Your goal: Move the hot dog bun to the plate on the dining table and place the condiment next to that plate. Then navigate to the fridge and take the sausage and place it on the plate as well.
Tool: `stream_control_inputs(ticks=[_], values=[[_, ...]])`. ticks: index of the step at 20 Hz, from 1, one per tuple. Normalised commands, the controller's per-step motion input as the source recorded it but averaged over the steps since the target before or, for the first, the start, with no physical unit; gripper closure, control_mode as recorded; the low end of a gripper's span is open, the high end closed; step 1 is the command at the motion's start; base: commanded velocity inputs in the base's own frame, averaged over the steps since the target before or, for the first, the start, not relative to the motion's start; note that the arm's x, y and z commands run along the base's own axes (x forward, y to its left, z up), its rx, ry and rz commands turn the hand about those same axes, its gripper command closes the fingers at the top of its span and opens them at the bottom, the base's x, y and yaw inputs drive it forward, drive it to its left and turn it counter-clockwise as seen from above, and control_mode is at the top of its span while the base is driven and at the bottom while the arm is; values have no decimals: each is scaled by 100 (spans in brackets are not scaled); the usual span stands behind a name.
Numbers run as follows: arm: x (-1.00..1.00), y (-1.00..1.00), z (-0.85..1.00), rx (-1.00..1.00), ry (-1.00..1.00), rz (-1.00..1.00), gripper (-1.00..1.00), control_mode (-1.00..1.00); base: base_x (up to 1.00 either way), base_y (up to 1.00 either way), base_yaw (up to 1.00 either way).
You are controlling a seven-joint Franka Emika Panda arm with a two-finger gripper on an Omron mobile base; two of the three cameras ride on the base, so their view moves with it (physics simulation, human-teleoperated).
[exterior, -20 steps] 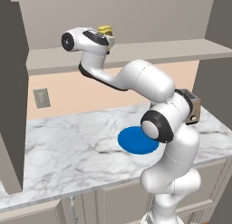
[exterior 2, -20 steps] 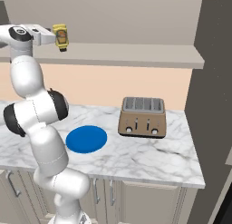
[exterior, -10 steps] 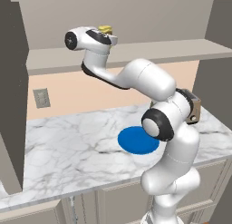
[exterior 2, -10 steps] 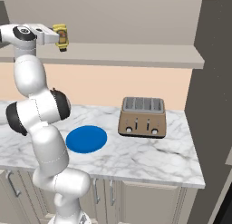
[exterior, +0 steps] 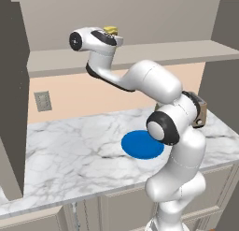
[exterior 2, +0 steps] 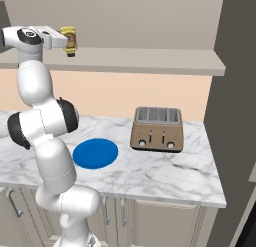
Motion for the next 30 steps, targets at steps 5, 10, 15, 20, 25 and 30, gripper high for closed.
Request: stream_control_inputs(ticks=[5, 10, 15, 20, 25, 30], values=[[0, 0, 0, 0, 0, 0, 100, -100, 0, 0, 0], [-35, 0, -4, 0, -7, 0, 100, -100, 0, 0, 0], [-96, 2, -6, 0, -11, 0, 100, -100, 0, 0, 0], [-85, -15, 8, 2, -7, -3, 100, -100, 0, 0, 0], [-72, -81, 8, 16, 0, -20, 100, -100, 0, 0, 0], [-85, -71, 20, 12, -5, -22, 100, -100, 0, 0, 0]])
